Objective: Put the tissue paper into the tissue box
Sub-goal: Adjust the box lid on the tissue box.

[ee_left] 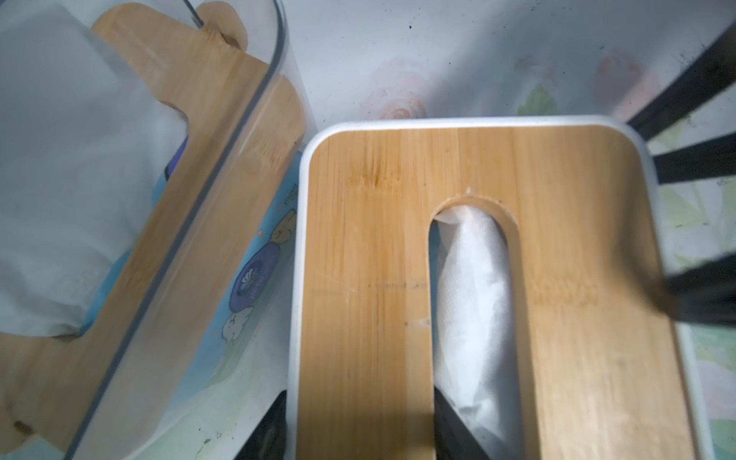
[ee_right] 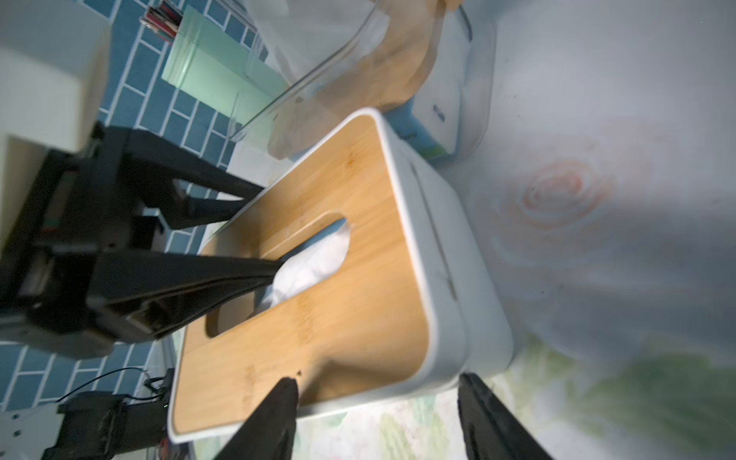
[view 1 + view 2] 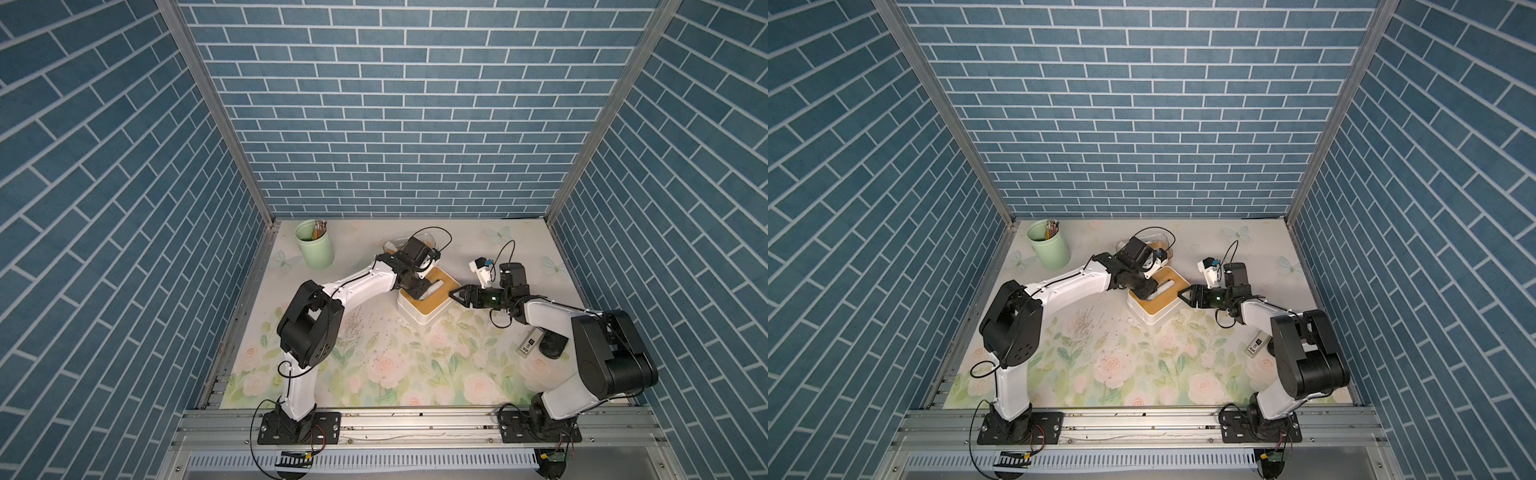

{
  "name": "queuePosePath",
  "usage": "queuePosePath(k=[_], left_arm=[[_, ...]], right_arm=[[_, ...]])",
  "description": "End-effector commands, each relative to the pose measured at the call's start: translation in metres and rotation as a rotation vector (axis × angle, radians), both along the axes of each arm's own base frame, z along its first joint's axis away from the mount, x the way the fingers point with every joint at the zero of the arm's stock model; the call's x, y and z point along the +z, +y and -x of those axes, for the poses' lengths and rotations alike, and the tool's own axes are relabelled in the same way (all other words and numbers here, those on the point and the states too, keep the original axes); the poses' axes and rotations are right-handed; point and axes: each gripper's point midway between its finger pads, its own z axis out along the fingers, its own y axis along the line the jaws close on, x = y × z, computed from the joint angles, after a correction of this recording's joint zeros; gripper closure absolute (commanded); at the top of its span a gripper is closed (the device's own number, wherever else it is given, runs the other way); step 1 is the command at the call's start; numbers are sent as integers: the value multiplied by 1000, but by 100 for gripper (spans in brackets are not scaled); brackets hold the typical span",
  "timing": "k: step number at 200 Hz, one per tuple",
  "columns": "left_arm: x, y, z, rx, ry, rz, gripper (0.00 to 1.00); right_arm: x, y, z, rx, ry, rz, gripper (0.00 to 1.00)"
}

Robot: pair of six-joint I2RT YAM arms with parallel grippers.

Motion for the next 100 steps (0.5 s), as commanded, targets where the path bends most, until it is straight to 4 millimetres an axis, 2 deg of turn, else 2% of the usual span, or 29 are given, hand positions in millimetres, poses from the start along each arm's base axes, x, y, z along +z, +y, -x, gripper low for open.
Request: queuePosePath(k=[1, 24, 51, 79, 100], left_arm=[[14, 4, -16, 50, -24, 32, 49], [34, 4, -18, 72, -53, 90, 28], [65, 8, -18, 114, -99, 212, 1], [86, 21, -17, 185, -123, 310, 0], [91, 43, -9, 287, -121, 405, 0]], right_arm=[[2, 9, 28, 57, 29, -31, 34], [5, 6, 35, 39, 8, -3, 35], [24, -16, 5, -114, -111, 110, 30], [44, -26, -38, -220, -195, 164, 27], [48, -12, -62, -181, -195, 132, 26]])
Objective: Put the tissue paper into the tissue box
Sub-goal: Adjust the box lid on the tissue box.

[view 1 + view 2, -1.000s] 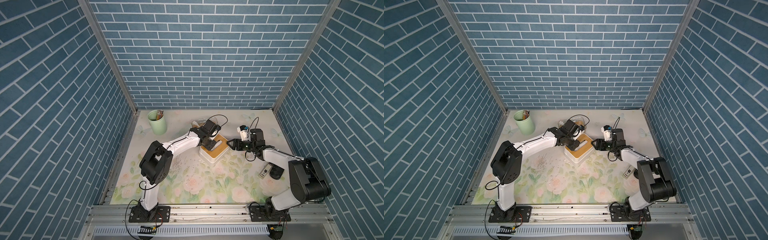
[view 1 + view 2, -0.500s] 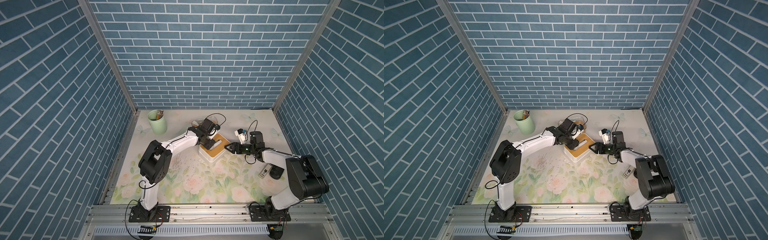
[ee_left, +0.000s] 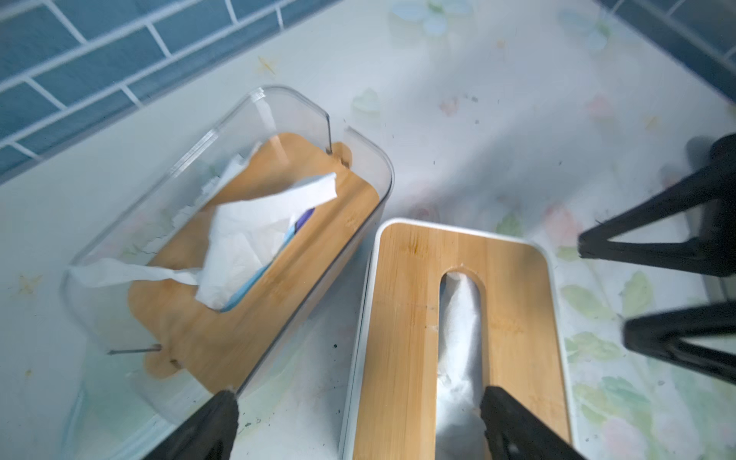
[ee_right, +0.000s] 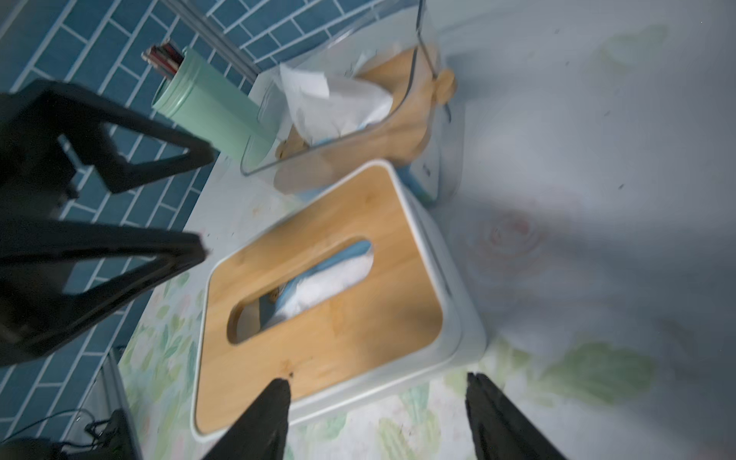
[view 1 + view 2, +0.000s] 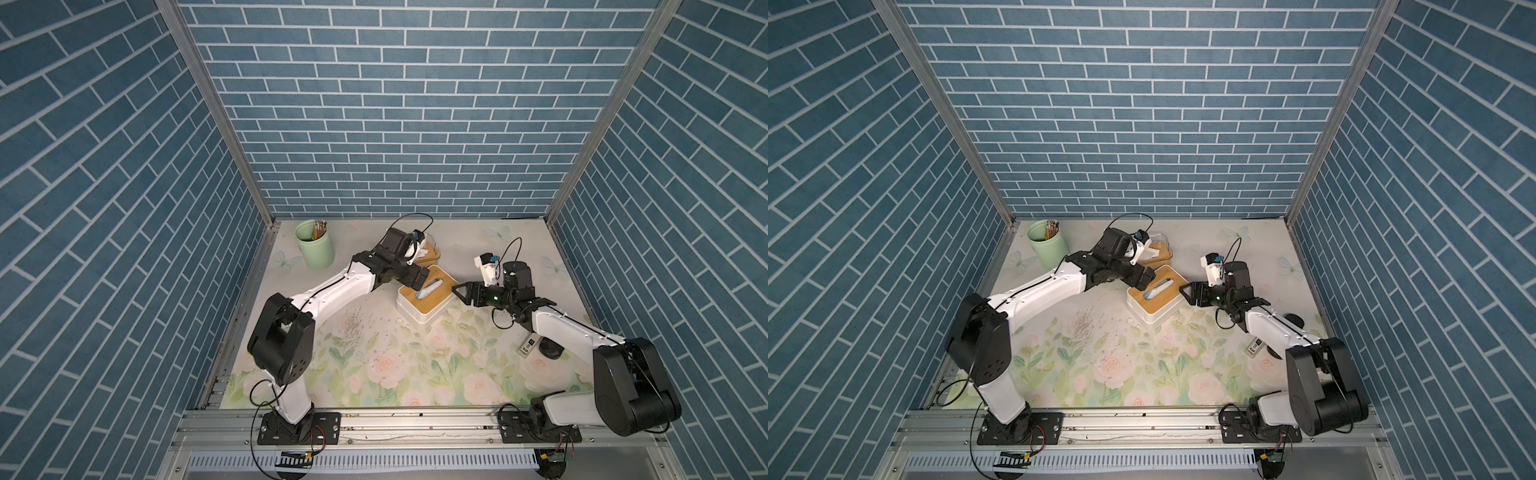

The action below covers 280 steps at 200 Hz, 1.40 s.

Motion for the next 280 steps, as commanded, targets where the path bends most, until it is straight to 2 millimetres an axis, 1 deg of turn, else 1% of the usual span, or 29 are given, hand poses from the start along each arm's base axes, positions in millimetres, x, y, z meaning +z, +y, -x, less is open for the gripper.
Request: queuePosePath(k=[1, 6, 20, 29, 44, 67, 92, 105, 124, 134, 144, 158, 172, 184, 202, 223, 249, 280], left_arm=[[11, 17, 4, 107, 4, 144, 0], [11, 21, 7, 128, 10, 178, 0], [11, 34, 19, 191, 30, 266, 0], [8, 41, 27, 226, 44, 307, 0], [5, 47, 42, 274, 78, 405, 0], [-5, 51, 62, 307, 147, 532, 0], [-15, 50, 77, 323, 217, 629, 0], [-24, 50, 81, 331, 255, 637, 0], [-38, 51, 90, 339, 301, 652, 2], [-43, 52, 94, 342, 320, 654, 5], [-47, 53, 98, 341, 331, 653, 8], [-48, 56, 100, 347, 331, 646, 14], [-48, 57, 102, 347, 324, 635, 20], [-47, 56, 105, 334, 321, 625, 25], [-51, 51, 108, 318, 334, 606, 26], [-64, 49, 109, 321, 361, 579, 27], [-71, 48, 110, 325, 373, 573, 29], [-78, 42, 113, 316, 409, 570, 35]], right_arm=[[5, 4, -34, -22, -32, 19, 26], [5, 10, -36, 7, -17, -2, 26], [-5, 25, -38, 68, 40, -39, 27], [-10, 32, -34, 107, 60, -47, 27], [-19, 37, -24, 149, 92, -39, 28], [-29, 45, 0, 222, 145, -70, 30], [-26, 49, 28, 276, 160, -96, 31], [-25, 51, 43, 290, 164, -97, 31], [-29, 58, 70, 321, 182, -104, 31], [-31, 61, 83, 336, 190, -101, 31], [-32, 60, 90, 332, 188, -88, 31], [-35, 50, 88, 278, 168, -26, 29], [-34, 38, 74, 206, 123, 63, 28], [-30, 33, 63, 168, 93, 107, 27], [-23, 37, 52, 166, 77, 105, 27], [-26, 46, 45, 184, 103, 86, 27], [-32, 58, 48, 219, 146, 19, 28], [-31, 67, 55, 251, 174, -68, 30]])
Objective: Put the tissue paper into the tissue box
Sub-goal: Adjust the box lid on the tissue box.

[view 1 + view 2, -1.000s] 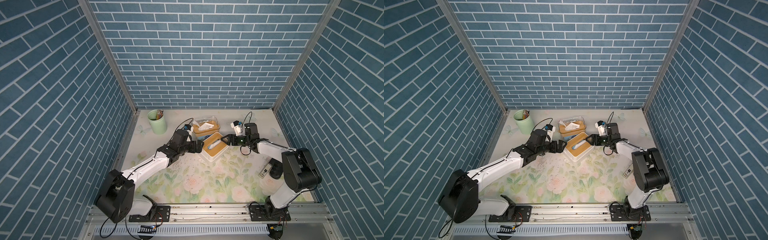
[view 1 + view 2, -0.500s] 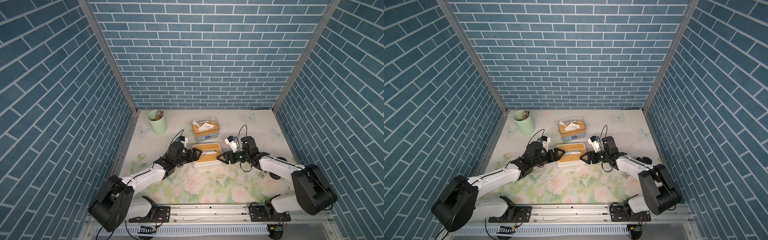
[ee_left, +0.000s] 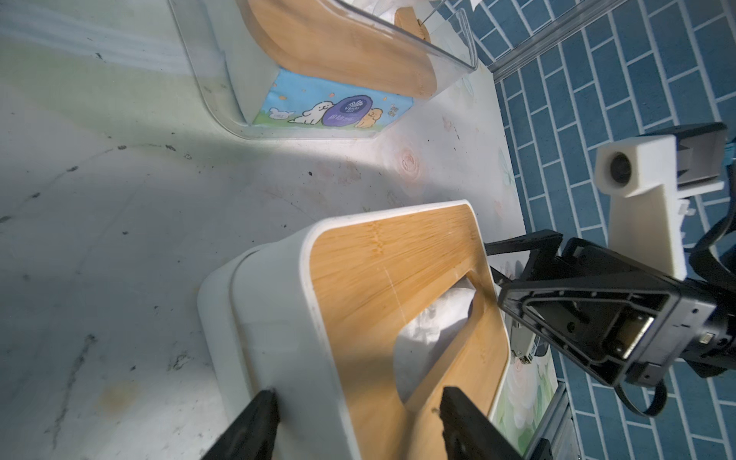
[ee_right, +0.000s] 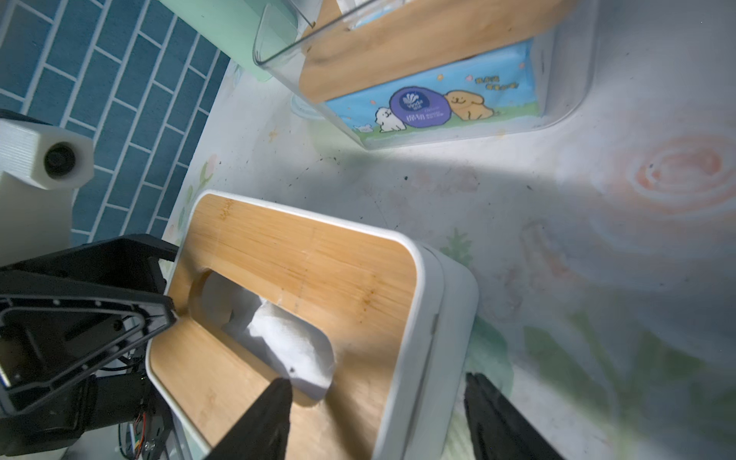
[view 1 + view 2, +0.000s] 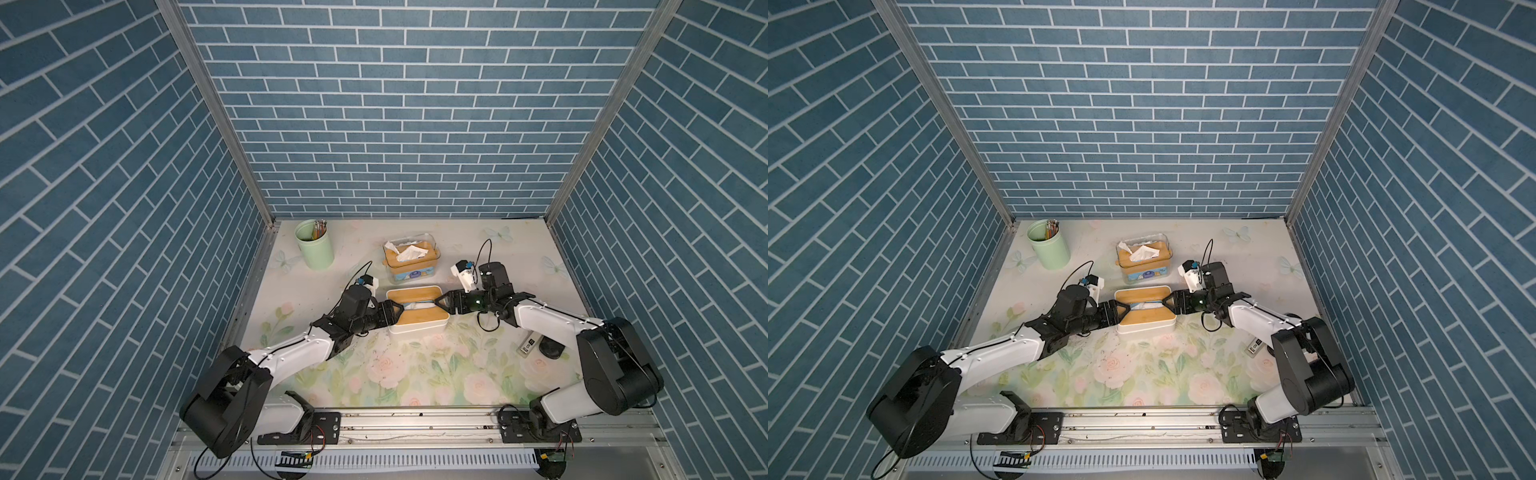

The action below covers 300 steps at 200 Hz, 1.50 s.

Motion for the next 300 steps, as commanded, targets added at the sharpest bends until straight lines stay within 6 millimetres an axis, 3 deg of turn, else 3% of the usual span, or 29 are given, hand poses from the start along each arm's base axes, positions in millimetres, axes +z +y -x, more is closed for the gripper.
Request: queuePosePath(k=[1, 109, 133, 160, 188, 252, 300], left_arm=[[-5, -9, 5, -39, 20, 13, 36], [-32, -29, 17, -118, 169, 22, 45], [-40, -26, 15, -113, 175, -28, 47], [-49, -6, 1, -61, 123, -201, 52], [-61, -7, 3, -76, 142, -221, 57], [-9, -2, -12, -47, -1, -283, 36], [-12, 12, -13, -22, -19, -358, 25]], right_arm=[[7, 11, 6, 30, 23, -93, 30], [20, 37, 31, 92, 75, -248, 31], [21, 38, 33, 94, 74, -245, 30], [14, 30, 29, 62, 57, -182, 29], [13, 25, 26, 44, 49, -153, 29], [9, 3, 14, -3, 26, -72, 29], [-1, -3, 15, 0, 33, -15, 30]])
